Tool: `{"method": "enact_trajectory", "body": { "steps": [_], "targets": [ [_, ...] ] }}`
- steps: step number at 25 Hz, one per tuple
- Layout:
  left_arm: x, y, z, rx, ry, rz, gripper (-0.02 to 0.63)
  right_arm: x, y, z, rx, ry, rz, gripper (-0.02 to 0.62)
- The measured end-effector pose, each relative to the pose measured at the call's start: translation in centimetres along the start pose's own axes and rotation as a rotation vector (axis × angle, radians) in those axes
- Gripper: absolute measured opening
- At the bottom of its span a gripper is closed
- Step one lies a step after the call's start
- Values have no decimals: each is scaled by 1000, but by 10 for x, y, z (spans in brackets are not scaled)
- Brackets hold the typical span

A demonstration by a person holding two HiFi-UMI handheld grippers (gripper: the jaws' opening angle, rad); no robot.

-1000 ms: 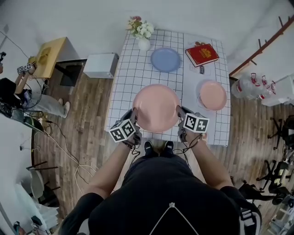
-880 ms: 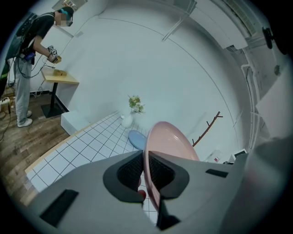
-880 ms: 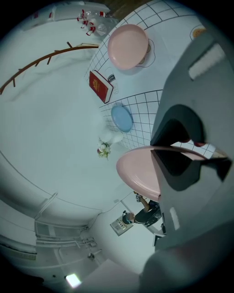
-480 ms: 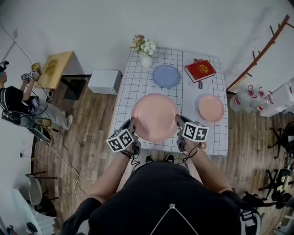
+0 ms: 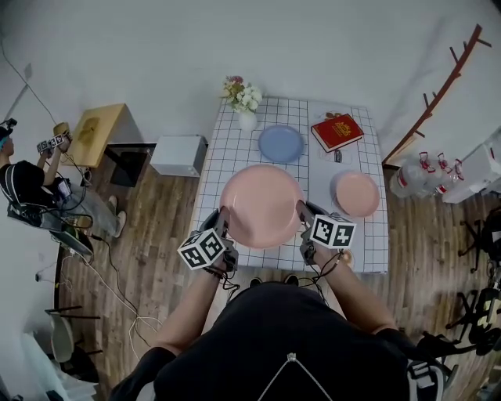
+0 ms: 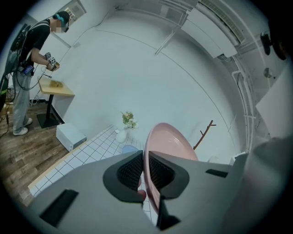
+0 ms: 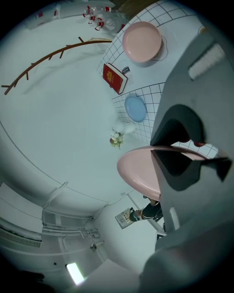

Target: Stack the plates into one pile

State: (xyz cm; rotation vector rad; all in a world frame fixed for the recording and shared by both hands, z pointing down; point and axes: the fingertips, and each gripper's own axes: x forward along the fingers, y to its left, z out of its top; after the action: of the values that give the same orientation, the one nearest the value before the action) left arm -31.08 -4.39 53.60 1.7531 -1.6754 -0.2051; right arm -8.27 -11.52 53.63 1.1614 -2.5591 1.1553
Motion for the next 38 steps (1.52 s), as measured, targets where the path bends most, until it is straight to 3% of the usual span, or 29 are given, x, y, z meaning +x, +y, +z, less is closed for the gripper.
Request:
{"method": "enact_trajectory", "body": {
  "steps": [15, 31, 38],
  "targets": [
    [9, -18, 17, 17, -28, -24, 15, -5, 0, 25, -23, -40, 2, 18],
    [12, -19, 20, 44, -25, -41, 15, -1, 0, 29, -27, -50, 6, 18],
    [14, -18, 19, 20, -22, -49, 15, 0, -1, 28, -28, -51, 1, 18]
  ]
}}
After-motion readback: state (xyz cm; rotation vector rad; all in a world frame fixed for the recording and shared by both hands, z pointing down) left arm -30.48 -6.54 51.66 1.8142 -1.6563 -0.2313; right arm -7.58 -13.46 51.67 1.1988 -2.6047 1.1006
